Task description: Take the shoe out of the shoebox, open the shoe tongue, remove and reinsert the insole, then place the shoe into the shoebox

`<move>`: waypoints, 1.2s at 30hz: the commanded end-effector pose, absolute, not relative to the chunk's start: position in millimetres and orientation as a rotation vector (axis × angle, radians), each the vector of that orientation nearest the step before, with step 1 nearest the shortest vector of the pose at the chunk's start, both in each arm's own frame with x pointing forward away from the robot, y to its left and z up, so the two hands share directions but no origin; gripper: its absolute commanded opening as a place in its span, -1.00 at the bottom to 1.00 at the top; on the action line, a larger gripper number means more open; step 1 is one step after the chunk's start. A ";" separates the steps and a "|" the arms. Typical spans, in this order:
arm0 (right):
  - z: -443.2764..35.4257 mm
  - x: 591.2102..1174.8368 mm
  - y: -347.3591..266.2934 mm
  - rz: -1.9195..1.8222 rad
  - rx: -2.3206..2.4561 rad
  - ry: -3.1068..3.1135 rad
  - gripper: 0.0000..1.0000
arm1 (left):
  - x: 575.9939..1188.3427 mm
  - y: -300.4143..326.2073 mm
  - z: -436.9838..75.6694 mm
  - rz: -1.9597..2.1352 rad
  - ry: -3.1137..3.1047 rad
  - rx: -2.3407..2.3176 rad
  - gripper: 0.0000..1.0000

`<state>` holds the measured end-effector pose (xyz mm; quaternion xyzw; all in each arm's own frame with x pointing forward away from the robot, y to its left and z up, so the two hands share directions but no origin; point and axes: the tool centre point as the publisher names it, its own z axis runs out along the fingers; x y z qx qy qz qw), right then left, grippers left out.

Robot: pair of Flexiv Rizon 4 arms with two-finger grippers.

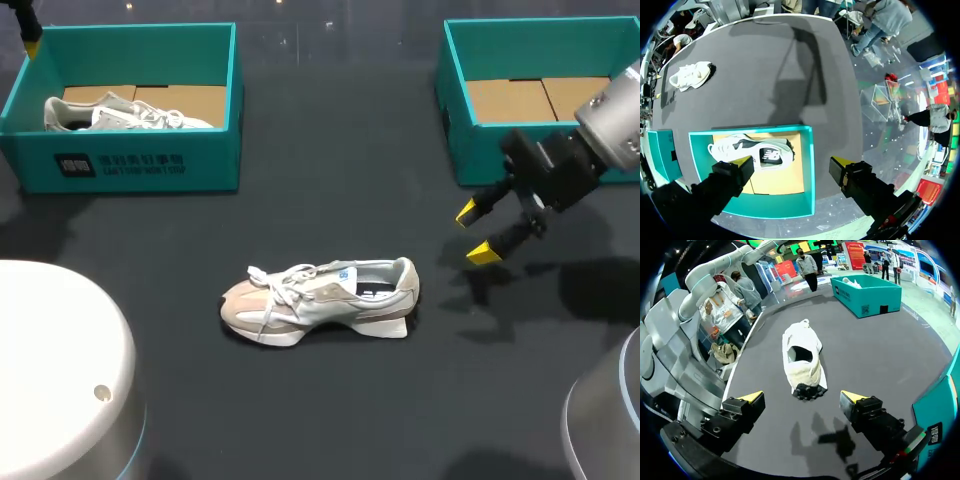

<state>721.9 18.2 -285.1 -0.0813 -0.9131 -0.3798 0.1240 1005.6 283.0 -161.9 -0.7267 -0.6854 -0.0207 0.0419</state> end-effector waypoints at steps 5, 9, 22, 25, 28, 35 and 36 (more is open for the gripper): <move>-307.3 704.9 0.6 -1.280 -0.246 -2.687 1.00 | 1005.9 283.7 -161.5 -0.065 -2.095 -2.225 1.00; -307.3 704.9 0.6 -1.280 -0.246 -2.687 1.00 | 1005.9 283.7 -161.5 -0.065 -2.095 -2.225 1.00; -329.5 710.1 3.8 -1.419 -0.143 -2.668 1.00 | 1005.9 283.7 -161.5 -0.065 -2.095 -2.225 1.00; -342.9 711.4 5.8 -1.523 -0.083 -2.658 1.00 | 1005.9 283.7 -161.5 -0.065 -2.095 -2.225 1.00; -351.5 713.7 7.5 -1.559 -0.078 -2.662 1.00 | 1005.9 283.7 -161.5 -0.065 -2.095 -2.225 1.00; -358.3 712.8 15.0 -1.576 -0.063 -2.667 1.00 | 1005.9 283.7 -161.5 -0.065 -2.095 -2.225 1.00; -358.9 712.7 16.4 -1.575 -0.062 -2.666 1.00 | 1005.9 283.7 -161.5 -0.065 -2.095 -2.225 1.00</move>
